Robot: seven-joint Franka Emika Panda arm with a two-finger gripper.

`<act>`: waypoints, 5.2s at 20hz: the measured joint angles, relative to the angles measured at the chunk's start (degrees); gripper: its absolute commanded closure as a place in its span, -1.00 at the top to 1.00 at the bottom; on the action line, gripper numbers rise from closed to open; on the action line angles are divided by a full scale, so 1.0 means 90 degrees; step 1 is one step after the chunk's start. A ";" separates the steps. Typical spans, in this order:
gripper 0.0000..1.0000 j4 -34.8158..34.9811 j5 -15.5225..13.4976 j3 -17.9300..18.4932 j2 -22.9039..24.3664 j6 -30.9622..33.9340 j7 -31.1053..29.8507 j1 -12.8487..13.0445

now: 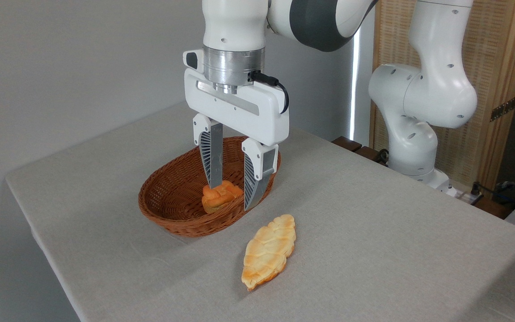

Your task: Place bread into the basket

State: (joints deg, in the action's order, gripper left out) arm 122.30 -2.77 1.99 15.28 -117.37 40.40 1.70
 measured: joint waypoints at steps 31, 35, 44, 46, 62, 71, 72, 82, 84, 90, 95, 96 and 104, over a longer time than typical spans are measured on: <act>1.00 0.0689 -0.0011 0.0281 -0.0063 -0.0338 0.0057 -0.0166; 1.00 0.0921 -0.0011 0.0339 -0.0114 -0.0457 0.0057 -0.0173; 1.00 0.1019 -0.0011 0.0344 -0.0678 -0.0763 0.0058 -0.0169; 1.00 0.1018 -0.0011 0.0322 -0.0816 -0.0896 0.0058 -0.0159; 0.09 0.1004 -0.0011 0.0319 -0.0902 -0.0914 0.0467 -0.0161; -0.10 0.0991 -0.0011 0.0319 -0.0903 -0.0914 0.0470 -0.0162; -0.12 0.0988 -0.0011 0.0319 -0.0902 -0.0914 0.0470 -0.0162; -0.20 0.0896 -0.0011 0.0330 -0.0879 -0.0915 0.0470 -0.0166; -0.19 0.0793 -0.0011 0.0331 -0.0878 -0.0915 0.0470 -0.0166; -0.11 0.0296 -0.0011 0.0340 -0.0861 -0.0916 0.0467 -0.0173; -0.11 0.0062 -0.0346 0.0154 -0.0837 -0.0915 0.0451 -0.0151; -0.11 0.0052 -0.0478 0.0042 -0.0834 -0.0915 0.0450 -0.0146; -0.05 0.0021 -0.0942 -0.0896 -0.0634 -0.0883 0.0155 -0.0120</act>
State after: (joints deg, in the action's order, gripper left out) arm 122.49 -11.24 -6.08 9.58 -125.31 41.80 0.62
